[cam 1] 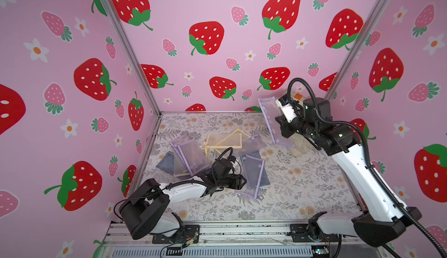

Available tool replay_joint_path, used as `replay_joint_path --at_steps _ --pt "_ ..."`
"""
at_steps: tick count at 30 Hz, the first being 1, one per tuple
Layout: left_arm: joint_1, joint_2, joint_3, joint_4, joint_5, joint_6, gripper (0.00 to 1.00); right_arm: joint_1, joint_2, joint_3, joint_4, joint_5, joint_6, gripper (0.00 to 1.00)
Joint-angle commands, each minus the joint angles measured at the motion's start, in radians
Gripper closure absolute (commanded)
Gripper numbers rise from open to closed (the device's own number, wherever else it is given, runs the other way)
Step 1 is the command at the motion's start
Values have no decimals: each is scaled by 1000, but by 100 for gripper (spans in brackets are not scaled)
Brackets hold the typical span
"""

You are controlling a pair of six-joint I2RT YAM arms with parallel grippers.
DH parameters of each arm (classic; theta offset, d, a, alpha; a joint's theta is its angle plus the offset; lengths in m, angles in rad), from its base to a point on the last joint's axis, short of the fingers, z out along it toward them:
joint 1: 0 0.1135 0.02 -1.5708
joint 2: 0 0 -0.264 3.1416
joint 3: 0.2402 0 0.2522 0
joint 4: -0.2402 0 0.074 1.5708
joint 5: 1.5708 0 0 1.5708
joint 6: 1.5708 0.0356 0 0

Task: Put the pencil pouch into the canvas bag
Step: Place the pencil pouch in the canvas bag.

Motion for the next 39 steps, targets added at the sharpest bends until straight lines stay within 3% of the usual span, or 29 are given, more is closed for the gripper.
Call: replay_joint_path --at_steps 1,6,14,24,39 --pt "-5 -32 53 -57 -18 51 31 -49 77 118 -83 78 -151 100" --pt "-4 -41 97 -116 -21 93 25 -136 217 263 -86 75 -255 100" --pt "3 -20 142 -156 -11 130 16 -246 389 341 -18 77 -361 100" --pt "51 18 160 -142 30 143 16 -315 449 178 110 141 -398 100" --pt "100 -13 120 -116 52 130 16 -328 557 102 146 194 -406 100"
